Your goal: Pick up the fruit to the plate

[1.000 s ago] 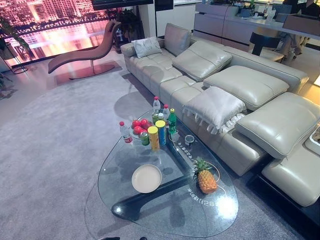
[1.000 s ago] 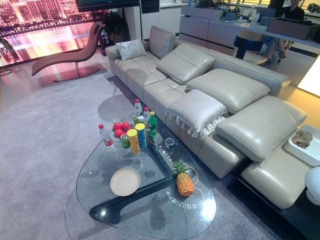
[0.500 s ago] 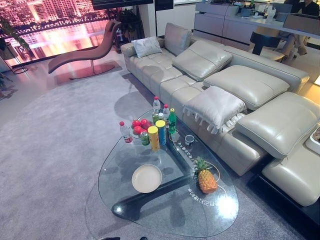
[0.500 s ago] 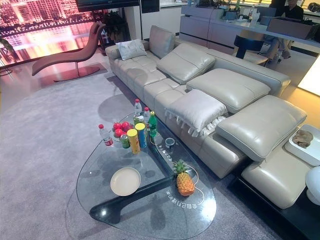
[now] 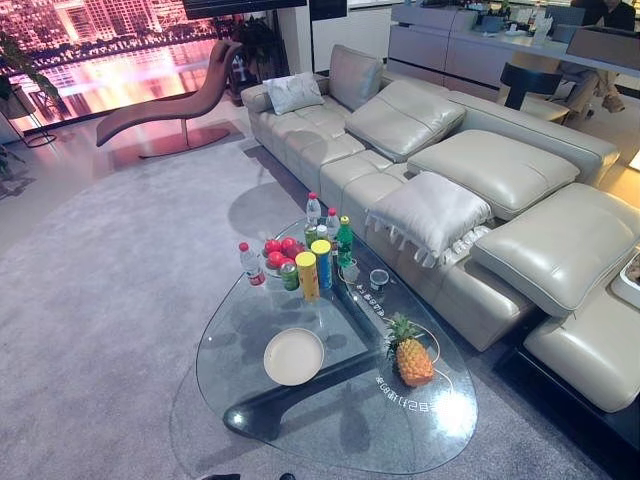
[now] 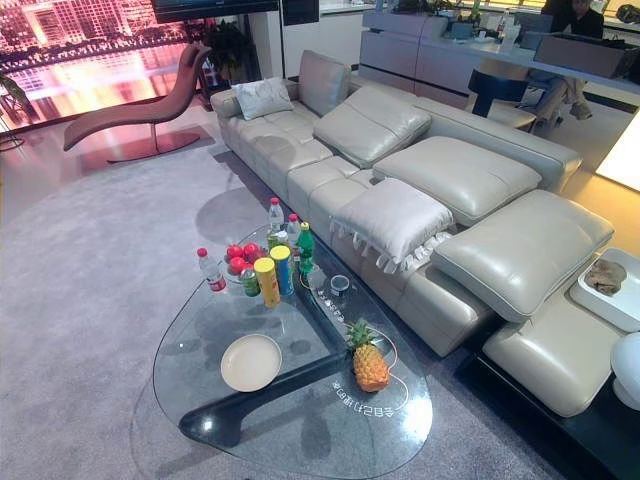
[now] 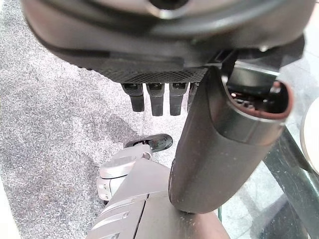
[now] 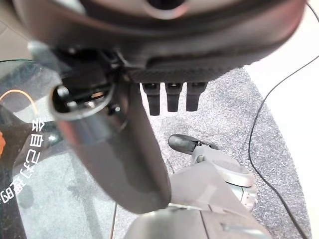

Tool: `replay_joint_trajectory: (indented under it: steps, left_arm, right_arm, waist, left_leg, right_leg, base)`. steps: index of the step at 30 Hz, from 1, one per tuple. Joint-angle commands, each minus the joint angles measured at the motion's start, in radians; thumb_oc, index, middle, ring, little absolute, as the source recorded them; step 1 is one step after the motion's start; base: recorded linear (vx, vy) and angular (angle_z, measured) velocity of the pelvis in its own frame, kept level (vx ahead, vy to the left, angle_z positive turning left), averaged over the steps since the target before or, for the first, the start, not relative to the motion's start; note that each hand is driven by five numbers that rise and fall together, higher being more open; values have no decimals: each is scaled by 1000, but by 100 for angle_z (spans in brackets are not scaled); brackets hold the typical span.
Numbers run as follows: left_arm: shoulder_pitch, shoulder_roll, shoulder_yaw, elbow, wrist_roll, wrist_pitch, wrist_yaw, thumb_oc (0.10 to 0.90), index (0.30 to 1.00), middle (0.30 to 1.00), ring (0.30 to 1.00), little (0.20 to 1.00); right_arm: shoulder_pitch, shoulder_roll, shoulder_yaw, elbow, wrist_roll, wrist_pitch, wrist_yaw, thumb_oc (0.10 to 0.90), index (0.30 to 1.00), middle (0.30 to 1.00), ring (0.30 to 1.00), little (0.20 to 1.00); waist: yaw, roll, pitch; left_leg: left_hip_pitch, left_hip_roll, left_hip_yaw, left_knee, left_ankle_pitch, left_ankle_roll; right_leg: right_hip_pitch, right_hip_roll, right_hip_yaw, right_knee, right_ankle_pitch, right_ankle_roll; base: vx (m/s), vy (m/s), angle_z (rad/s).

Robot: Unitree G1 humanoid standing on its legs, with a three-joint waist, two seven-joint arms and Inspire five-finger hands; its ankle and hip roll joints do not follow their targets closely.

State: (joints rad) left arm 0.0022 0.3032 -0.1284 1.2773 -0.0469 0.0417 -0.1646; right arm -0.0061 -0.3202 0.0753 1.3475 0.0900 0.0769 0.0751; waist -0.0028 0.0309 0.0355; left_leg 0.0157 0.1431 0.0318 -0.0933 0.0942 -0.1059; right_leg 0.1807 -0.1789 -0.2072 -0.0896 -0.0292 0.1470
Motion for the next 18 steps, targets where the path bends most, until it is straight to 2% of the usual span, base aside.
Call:
replay_joint_trajectory:
  steps: [1, 10, 16, 18]
  left_arm:
    - [-86, -7, -1, 55, -4, -12, -5, 800, 900, 900, 900, 900]
    - [-73, -4, 6, 46, -23, -4, -7, 800, 900, 900, 900, 900]
    - [-69, -2, 6, 20, -67, -1, -8, 800, 900, 900, 900, 900]
    - [-83, 3, 6, 10, -90, -8, -12, 800, 900, 900, 900, 900]
  right_arm:
    - [-70, 25, -13, 41, 20, -4, 1, 800, 900, 900, 900, 900]
    - [-66, 12, -15, 39, 6, 11, 8, 800, 900, 900, 900, 900]
    - [-72, 1, 1, 33, 0, 28, 1, 800, 900, 900, 900, 900]
    - [-85, -1, 3, 39, 5, 22, -9, 800, 900, 900, 900, 900]
  waist:
    - [27, -15, 53]
    - [27, -8, 68]
    - [30, 5, 120]
    - [32, 9, 161]
  left_leg:
    - [86, 54, 55, 6, -67, -9]
    - [78, 51, 53, 6, -66, -9]
    - [27, 40, 51, 6, -55, -6]
    - [-11, 31, 46, 6, -49, -2]
  right_leg:
    - [-51, -67, -19, 3, 69, 9]
    - [-60, -70, -18, 2, 73, 11]
    - [-119, -79, -6, 2, 88, 11]
    - [-158, -83, 2, 2, 100, 12]
  base:
    - [0, 0, 0]
    - [19, 0, 0]
    - [5, 13, 0]
    - [-112, 20, -1]
